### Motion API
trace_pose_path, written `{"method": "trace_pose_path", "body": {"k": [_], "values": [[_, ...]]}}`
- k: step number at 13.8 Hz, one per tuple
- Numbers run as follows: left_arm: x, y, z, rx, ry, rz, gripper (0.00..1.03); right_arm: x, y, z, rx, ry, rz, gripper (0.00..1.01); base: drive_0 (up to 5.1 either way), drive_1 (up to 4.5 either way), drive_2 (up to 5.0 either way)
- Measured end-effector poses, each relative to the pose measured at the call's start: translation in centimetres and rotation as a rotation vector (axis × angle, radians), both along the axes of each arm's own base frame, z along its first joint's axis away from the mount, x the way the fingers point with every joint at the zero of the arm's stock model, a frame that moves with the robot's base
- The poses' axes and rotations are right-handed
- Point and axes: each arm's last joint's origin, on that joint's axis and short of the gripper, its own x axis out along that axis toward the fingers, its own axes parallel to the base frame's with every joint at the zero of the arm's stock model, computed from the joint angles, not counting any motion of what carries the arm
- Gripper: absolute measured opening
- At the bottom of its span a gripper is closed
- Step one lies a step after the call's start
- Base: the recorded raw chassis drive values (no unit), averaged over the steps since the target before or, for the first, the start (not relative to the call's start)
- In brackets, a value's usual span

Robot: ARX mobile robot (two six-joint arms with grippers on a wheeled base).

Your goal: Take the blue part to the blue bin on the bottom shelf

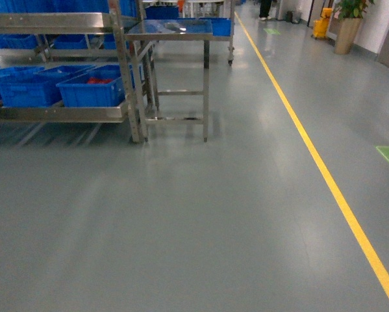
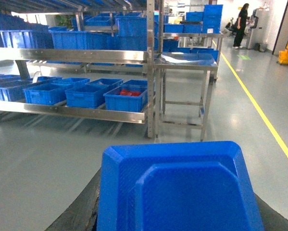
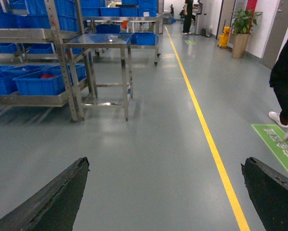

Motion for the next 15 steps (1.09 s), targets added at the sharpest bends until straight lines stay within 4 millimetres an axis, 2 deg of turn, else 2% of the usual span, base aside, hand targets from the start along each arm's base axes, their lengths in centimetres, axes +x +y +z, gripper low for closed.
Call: {"method": "trace_pose_path", "body": {"k": [15], "values": [[0.03, 0.00, -0.03, 0.002, 0.003, 0.001, 0.44, 0.00, 0.00, 0.02, 0.000, -0.002, 0.000, 0.98, 0.0, 4.32, -4.3]]}}
